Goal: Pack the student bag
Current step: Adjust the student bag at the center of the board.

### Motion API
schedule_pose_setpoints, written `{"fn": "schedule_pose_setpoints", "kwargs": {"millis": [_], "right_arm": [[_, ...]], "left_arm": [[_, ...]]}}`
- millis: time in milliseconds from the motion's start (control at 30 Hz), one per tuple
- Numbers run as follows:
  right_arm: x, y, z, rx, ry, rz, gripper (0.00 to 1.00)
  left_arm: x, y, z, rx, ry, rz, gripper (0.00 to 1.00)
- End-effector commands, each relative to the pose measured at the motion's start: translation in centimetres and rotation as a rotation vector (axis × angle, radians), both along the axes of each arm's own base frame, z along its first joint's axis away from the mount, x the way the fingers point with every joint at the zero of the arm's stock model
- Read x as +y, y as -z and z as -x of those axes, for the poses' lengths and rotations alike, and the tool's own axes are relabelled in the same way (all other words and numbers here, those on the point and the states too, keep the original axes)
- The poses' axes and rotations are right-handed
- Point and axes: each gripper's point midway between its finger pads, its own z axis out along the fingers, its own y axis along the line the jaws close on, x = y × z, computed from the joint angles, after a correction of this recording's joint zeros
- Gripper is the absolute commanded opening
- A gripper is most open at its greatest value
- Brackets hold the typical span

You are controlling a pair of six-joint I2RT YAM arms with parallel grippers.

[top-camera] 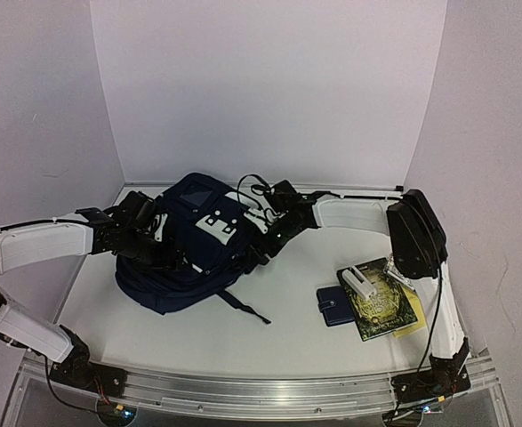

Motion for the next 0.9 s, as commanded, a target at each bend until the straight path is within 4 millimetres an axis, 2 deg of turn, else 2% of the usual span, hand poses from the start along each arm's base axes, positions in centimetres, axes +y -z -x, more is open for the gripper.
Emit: {"fn": "schedule_pose_setpoints", "kwargs": {"millis": [0, 100, 133, 233, 333, 467, 633, 767, 867], "right_arm": [[1.3, 0.9, 1.1, -0.016, -0.079, 0.022, 0.88], [1.2, 0.8, 2.6, -0.076, -0.151, 0.075, 0.75], [1.4, 0.6, 3.1, -0.100, -0.175, 0.091, 0.74], [2.3, -0.6, 5.1, -0.174, -0.259, 0.127, 0.78], [2.5, -2.2, 6.4, -0.225, -0.325, 0.130, 0.82], [1.8, -4.2, 6.9, -0.315, -0.430, 0.145, 0.83], [2.0, -4.4, 6.2, -0.402, -0.512, 0.193, 0.87], [3.5, -4.8, 6.2, -0.437, -0.549, 0.157, 0.83], [4.1, -3.7, 6.8, -0.474, -0.611, 0.174, 0.80]], "left_arm": [[0.1, -0.9, -0.6, -0.012, -0.021, -0.004, 0.80], [0.1, -1.1, -0.5, -0.020, -0.012, -0.002, 0.80], [0.1, -1.2, -0.5, -0.023, -0.011, 0.000, 0.80], [0.0, -1.3, -0.4, -0.024, -0.003, 0.000, 0.80], [0.0, -1.4, -0.3, -0.024, 0.003, 0.004, 0.79], [0.0, -2.0, -0.2, -0.041, 0.012, 0.013, 0.79], [0.2, -2.6, -0.2, -0.055, 0.016, 0.005, 0.79], [0.6, -3.5, -0.1, -0.075, -0.009, 0.038, 0.80], [1.1, -4.2, -0.1, -0.084, -0.028, 0.075, 0.80]]}}
